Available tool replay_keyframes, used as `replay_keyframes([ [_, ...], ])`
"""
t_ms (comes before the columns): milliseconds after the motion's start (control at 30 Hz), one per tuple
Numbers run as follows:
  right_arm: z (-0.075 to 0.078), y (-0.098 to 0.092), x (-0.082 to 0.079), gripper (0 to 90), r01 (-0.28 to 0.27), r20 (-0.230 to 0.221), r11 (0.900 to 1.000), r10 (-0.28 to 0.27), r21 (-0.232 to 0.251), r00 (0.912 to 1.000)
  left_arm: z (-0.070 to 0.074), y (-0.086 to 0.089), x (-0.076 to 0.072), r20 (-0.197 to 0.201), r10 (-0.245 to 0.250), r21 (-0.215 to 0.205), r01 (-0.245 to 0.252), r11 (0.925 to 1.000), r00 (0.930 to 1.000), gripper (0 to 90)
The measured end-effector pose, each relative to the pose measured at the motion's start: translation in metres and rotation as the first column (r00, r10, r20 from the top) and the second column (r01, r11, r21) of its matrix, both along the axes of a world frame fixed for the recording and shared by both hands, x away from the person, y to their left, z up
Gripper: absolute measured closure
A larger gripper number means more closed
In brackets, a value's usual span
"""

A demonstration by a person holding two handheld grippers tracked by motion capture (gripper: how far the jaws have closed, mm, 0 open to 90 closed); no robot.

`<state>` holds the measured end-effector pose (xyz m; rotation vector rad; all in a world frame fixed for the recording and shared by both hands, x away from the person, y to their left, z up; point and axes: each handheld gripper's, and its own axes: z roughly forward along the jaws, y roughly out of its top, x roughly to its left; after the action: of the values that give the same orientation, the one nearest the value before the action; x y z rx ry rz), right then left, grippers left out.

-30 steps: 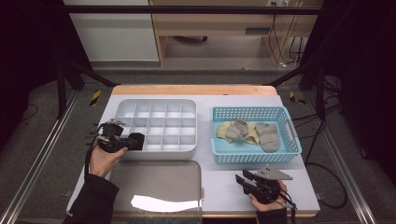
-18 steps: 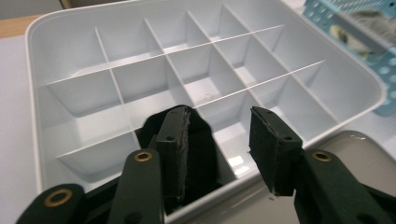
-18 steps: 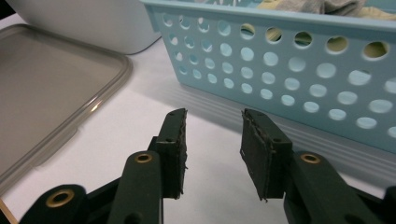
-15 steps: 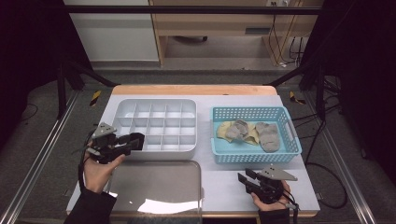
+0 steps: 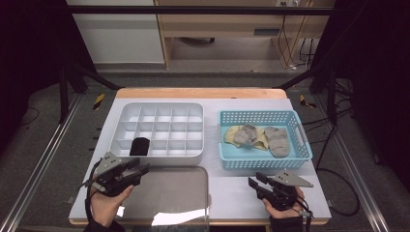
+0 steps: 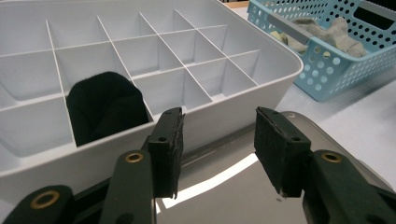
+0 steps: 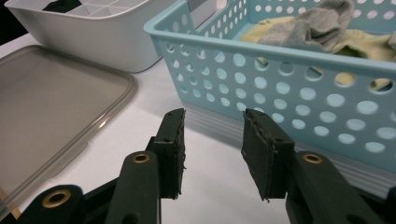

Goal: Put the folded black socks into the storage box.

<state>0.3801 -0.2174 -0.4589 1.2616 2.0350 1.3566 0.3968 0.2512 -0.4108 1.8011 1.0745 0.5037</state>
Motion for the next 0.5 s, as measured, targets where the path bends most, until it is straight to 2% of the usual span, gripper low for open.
replay_keyframes([
  [133,0.005,-0.005,0.0,57.7,0.016,0.011,1.0,-0.016,0.008,0.9998,-0.011,-0.001,-0.008,-0.005,-0.009,0.012,0.009,0.9999,0.9999,50.8],
  [267,0.009,-0.007,0.001,56.4,0.023,0.022,1.0,-0.023,0.013,0.9995,-0.02,0.0,-0.01,-0.03,-0.013,0.018,0.013,0.9997,0.9995,50.0],
  [433,0.015,-0.008,0.002,55.5,0.045,0.029,0.999,-0.045,0.011,0.9986,-0.029,0.001,-0.012,-0.036,0.0,0.03,0.002,0.9996,0.9994,50.0],
  [500,0.019,-0.008,0.003,55.4,0.056,0.031,0.998,-0.056,0.007,0.9979,-0.032,0.002,-0.012,-0.049,-0.001,0.037,0.003,0.9993,0.9988,49.3],
])
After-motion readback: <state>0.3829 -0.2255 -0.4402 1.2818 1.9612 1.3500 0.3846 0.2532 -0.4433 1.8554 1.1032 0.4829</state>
